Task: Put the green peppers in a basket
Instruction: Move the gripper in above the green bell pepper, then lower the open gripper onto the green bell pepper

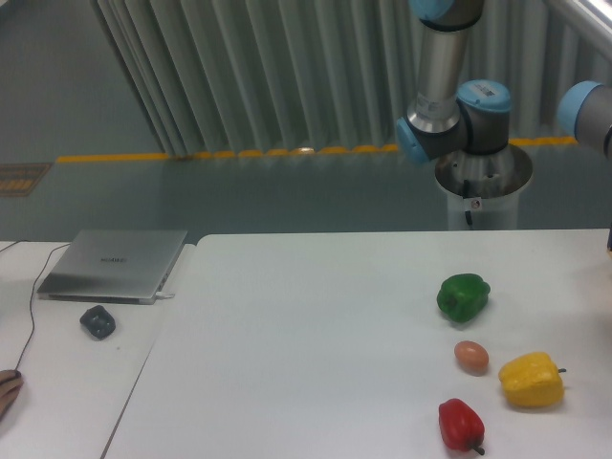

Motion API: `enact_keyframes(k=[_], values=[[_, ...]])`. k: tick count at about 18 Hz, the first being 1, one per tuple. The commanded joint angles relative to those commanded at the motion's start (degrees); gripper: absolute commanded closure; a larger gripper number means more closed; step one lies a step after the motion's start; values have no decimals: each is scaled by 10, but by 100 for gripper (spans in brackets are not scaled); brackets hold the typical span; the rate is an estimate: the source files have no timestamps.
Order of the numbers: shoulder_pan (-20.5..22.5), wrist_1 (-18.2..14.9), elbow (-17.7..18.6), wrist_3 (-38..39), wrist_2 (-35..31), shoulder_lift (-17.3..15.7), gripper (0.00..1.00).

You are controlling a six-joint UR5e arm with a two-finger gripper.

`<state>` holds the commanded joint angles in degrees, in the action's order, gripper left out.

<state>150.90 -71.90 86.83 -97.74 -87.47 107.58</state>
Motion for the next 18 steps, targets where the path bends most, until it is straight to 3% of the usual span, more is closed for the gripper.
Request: enact_keyframes(k=[3,9,12,14,18], values=[[11,35,25,62,48,-11,0],[-36,35,27,255,56,-18,0],[-50,35,71,296,56,-35,0],[-62,26,80,298,58,-37,0],[-105,-21,80,300,49,-35,0]])
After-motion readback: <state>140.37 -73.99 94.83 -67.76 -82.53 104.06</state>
